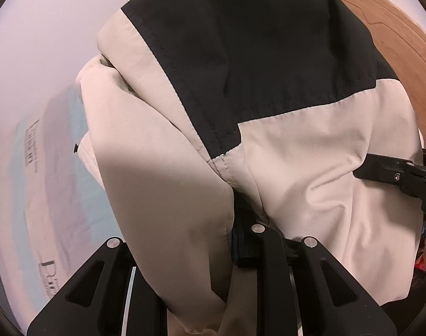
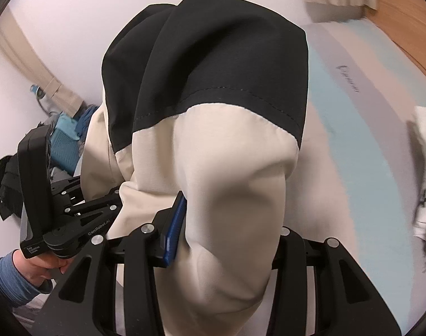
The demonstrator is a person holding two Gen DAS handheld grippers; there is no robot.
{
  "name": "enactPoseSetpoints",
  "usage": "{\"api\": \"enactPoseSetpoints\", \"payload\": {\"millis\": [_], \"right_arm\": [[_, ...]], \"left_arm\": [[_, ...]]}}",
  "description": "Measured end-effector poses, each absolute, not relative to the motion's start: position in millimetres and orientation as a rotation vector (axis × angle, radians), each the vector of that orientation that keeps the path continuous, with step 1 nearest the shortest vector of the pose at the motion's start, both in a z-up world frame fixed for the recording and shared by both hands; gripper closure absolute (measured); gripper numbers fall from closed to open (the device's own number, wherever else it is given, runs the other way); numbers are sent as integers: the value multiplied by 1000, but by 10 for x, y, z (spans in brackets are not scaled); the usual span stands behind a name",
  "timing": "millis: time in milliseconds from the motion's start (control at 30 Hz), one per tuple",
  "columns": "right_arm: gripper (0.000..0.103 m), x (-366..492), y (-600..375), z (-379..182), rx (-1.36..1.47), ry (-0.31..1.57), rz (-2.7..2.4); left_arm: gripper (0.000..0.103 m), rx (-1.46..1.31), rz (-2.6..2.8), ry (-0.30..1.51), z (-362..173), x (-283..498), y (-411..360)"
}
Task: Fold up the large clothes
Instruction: 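Carry the bundle with both grippers toward the clothes pile by the headboard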
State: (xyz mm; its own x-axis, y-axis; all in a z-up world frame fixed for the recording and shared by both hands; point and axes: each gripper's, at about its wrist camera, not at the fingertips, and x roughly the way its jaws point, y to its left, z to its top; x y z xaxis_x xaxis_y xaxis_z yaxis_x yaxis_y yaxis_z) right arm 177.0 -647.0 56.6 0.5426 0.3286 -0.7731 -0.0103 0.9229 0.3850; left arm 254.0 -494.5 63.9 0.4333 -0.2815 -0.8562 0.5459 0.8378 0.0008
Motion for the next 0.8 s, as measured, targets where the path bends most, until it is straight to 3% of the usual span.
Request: {"api": "enactPoseSetpoints", "payload": {"millis": [500, 800], "right_arm": [[63, 1061, -7961, 843, 466, 961, 4], [65, 781, -9341, 984, 480, 914, -31]], "left_arm": [[87, 409, -733, 954, 1062, 2056, -6855], [88, 453, -793, 925, 1204, 1903, -8154]]}}
